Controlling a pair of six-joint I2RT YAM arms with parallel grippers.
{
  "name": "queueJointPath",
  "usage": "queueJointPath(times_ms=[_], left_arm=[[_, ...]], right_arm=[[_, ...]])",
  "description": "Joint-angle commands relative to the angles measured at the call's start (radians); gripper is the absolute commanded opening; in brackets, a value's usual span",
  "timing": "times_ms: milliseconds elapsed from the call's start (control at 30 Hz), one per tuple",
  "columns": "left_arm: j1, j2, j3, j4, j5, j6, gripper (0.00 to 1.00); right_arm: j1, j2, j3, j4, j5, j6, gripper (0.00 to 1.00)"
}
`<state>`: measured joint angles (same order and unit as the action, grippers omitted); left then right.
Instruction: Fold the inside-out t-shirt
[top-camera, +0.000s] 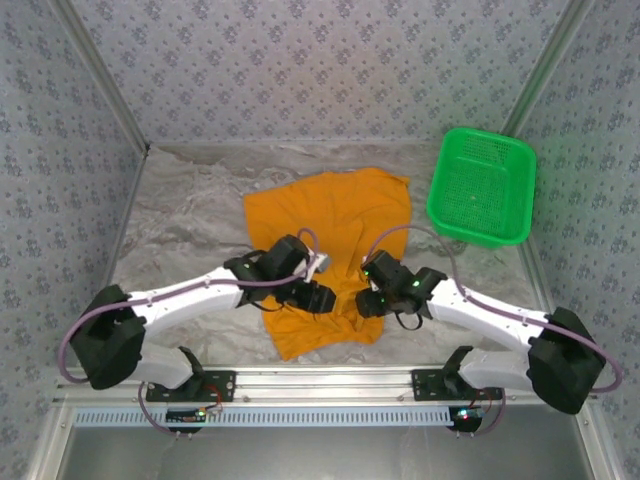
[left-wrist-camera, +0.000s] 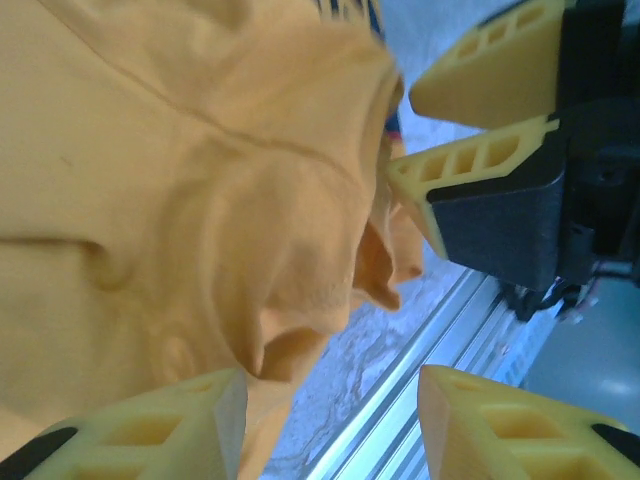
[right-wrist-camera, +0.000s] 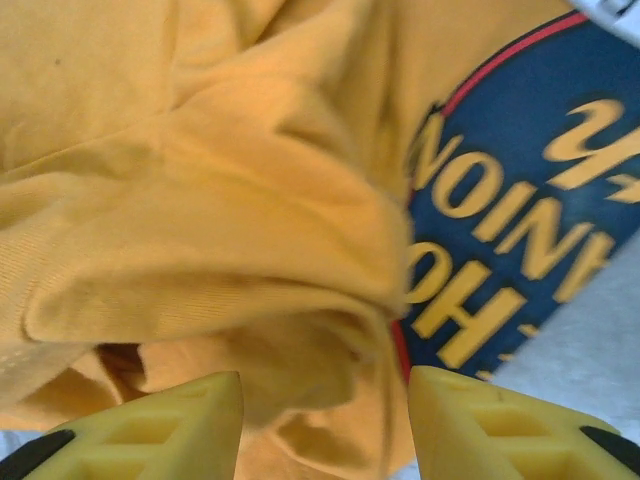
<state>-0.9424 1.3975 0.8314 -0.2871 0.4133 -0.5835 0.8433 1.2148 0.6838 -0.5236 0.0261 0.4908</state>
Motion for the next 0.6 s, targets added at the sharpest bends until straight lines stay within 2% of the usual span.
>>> queueJointPath(times_ms=[0, 100, 167, 200, 233, 333, 433, 467, 567], left_arm=[[-0.069, 0.060, 0.050, -0.052, -0.118, 0.040, 0.48], [-0.118, 0.123, 0.099, -0.096, -0.232, 0.059, 0.48], [-0.124, 0.146, 0.105, -0.080, -0.303, 0.049, 0.49], [-0.124, 0.153, 0.105, -0.075, -0.363, 0.035, 0.49], [-0.124, 0.159, 0.111, -0.077, -0.423, 0.026, 0.49], [-0.124, 0.155, 0.137, -0.074, -0.510, 0.040, 0.50], [-0.123, 0.158, 0.171, -0.061, -0.500, 0.097, 0.52], [-0.124, 0.159, 0.182, -0.057, -0.485, 0.122, 0.52], [-0.123, 0.132, 0.196, -0.027, -0.335, 0.287, 0.54]], right_arm=[[0.014, 0.060, -0.003, 0.066, 0.035, 0.124, 0.50], [0.018, 0.103, -0.006, 0.085, 0.037, 0.180, 0.50], [0.029, 0.116, -0.014, 0.080, 0.055, 0.211, 0.46], [0.033, 0.117, -0.018, 0.069, 0.074, 0.228, 0.40], [0.034, 0.110, -0.022, 0.054, 0.092, 0.243, 0.28], [0.038, 0.047, -0.039, 0.034, 0.106, 0.252, 0.15], [0.037, -0.032, -0.067, 0.017, 0.103, 0.248, 0.00], [0.036, -0.055, -0.077, 0.017, 0.100, 0.246, 0.00], [0.036, -0.116, -0.151, 0.054, 0.086, 0.234, 0.01]])
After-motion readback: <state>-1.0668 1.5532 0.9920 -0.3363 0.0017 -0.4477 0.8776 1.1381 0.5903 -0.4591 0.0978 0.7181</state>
